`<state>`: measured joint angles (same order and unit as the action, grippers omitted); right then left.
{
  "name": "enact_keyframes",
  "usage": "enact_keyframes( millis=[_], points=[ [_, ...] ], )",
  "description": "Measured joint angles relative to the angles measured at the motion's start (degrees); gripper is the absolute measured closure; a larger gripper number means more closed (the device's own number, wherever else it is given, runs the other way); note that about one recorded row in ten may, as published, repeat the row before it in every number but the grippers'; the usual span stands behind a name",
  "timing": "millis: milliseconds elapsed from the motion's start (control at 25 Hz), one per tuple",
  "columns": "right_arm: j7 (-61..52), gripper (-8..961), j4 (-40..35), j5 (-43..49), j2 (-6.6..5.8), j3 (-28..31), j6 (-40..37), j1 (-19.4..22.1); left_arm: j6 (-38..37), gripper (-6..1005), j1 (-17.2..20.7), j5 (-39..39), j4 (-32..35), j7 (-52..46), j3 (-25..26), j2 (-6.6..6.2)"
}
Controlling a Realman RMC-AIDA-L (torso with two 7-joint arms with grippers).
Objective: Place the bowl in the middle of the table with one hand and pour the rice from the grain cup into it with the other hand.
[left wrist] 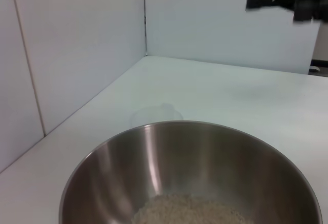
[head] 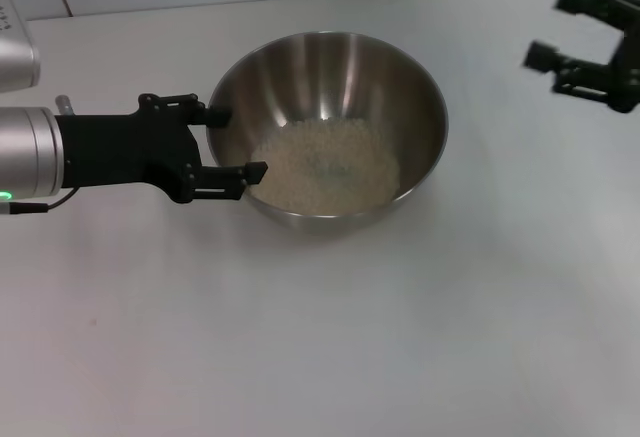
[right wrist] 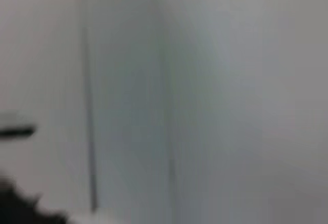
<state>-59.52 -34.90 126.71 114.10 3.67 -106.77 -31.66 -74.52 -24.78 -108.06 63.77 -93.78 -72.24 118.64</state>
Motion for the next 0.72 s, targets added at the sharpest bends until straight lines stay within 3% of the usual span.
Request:
enact_keyframes(
  millis=[40,80,200,280,720],
  points=[
    [-6.1,120,-10.8,0.0,2.72,-8.1,1.0,-1.5,0.0,194,0.0,0.0,-0.1,0.0,0.0,0.00],
    [-6.1,120,-10.8,0.0,2.72,-8.1,1.0,-1.5,0.0,194,0.0,0.0,-0.1,0.0,0.0,0.00],
    [-14.2,120,-21.7,-0.8,5.12,-19.2,3.4,-1.6,0.1,194,0.1,0.0,-0.1,0.0,0.0,0.01],
    [-21.9,120,-23.9,-1.2,4.87,-26.7,5.2,-2.2,0.5,194,0.1,0.1,-0.1,0.0,0.1,0.01],
    [-27.3,120,-23.2,-0.8,5.09,-35.0,11.1,-2.2,0.6,194,0.0,0.5,0.3,-0.6,0.2,-0.07]
  ],
)
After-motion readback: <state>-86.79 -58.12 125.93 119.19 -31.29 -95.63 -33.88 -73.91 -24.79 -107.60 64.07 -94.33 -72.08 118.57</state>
